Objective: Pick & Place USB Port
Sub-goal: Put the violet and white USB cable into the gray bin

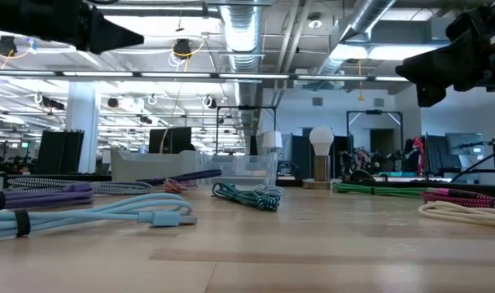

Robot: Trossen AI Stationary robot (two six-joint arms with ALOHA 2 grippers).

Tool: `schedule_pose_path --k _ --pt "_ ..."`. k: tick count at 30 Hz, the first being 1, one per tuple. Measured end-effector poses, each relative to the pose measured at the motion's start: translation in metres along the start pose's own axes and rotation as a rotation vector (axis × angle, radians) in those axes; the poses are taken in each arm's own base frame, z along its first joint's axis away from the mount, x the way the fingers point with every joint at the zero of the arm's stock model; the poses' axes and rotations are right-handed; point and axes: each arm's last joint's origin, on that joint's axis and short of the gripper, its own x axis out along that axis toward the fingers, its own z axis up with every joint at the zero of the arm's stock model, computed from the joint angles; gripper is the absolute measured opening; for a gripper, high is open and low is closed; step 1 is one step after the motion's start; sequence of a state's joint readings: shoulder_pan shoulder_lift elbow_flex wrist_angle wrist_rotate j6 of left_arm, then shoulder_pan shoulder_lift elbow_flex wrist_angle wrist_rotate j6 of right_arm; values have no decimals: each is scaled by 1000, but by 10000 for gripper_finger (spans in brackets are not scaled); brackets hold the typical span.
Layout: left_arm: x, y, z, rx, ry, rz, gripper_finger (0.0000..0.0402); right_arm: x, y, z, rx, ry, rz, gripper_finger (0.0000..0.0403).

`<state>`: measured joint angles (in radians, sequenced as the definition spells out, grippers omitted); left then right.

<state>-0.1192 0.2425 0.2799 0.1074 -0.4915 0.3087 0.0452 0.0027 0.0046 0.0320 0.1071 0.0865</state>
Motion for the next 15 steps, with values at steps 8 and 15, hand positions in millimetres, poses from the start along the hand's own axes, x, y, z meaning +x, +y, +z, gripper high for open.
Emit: schedule_pose_path --k 8,15 --pt "15 14 4 -39 138 155 7 0 0 0 -6 -1 -6 98" --pt "50 19 6 -7 443 117 8 0 0 0 -1 -2 -6 98"
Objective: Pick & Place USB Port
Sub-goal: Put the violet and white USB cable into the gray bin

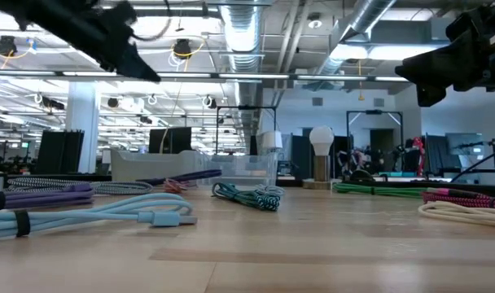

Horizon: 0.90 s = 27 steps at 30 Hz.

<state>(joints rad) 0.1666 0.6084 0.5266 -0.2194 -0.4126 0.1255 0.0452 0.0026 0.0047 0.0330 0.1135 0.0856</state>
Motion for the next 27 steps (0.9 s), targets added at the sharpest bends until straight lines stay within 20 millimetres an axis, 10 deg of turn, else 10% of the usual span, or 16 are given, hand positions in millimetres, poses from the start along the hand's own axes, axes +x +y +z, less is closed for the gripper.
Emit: schedule_pose_path --k 10,27 --pt "35 17 32 -13 189 -94 7 0 0 0 36 0 0 98" --pt "88 10 -4 -14 480 -193 39 0 0 0 36 1 0 98"
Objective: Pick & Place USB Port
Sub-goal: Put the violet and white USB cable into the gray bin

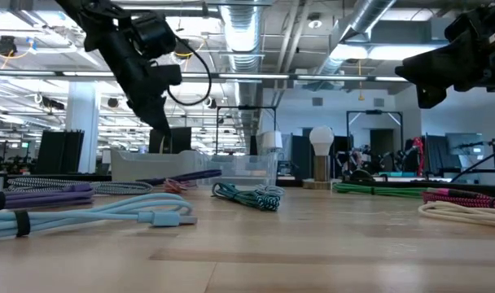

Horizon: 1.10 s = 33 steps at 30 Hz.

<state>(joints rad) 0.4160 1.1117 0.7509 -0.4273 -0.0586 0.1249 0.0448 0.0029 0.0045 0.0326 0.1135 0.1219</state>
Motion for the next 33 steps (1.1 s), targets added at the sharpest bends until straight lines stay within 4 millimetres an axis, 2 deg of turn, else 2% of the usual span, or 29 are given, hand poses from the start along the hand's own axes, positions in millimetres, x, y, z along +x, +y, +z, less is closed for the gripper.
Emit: schedule_pose_path --k 8,28,33 --pt "10 0 1 -2 10 -1 104 0 0 0 0 0 0 98" --pt "54 -4 -4 4 100 -11 157 0 0 0 0 -1 0 98" --pt "60 -2 -3 7 99 50 177 0 0 0 0 0 0 98"
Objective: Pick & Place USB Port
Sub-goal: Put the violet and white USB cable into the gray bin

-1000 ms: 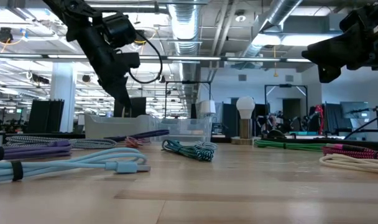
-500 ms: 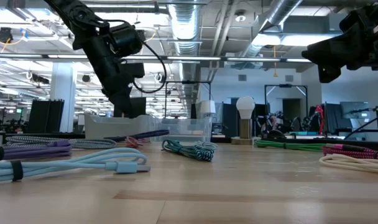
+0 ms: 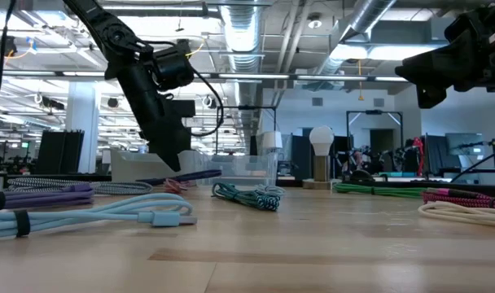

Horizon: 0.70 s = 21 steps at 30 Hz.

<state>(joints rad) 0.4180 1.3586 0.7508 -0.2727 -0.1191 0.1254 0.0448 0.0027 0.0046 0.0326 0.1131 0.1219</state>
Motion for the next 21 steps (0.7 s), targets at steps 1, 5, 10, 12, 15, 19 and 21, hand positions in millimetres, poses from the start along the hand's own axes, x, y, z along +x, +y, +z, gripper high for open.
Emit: schedule_pose_path --k 1,5,10,12,15,19,21 --pt "0 1 0 -2 -1 13 181 0 0 0 0 0 0 98" --pt "0 1 1 -3 -10 21 193 0 0 0 0 0 0 98" --pt "0 1 2 -4 -19 22 204 0 0 0 0 0 0 98" --pt "0 1 2 -5 -21 24 207 0 0 0 0 0 0 98" --pt "0 2 3 -9 -26 28 207 0 0 0 0 0 0 98" --pt "0 2 3 -11 -28 41 203 0 0 0 0 0 0 98" --pt "0 2 3 -32 -29 47 200 0 0 0 0 0 0 98"
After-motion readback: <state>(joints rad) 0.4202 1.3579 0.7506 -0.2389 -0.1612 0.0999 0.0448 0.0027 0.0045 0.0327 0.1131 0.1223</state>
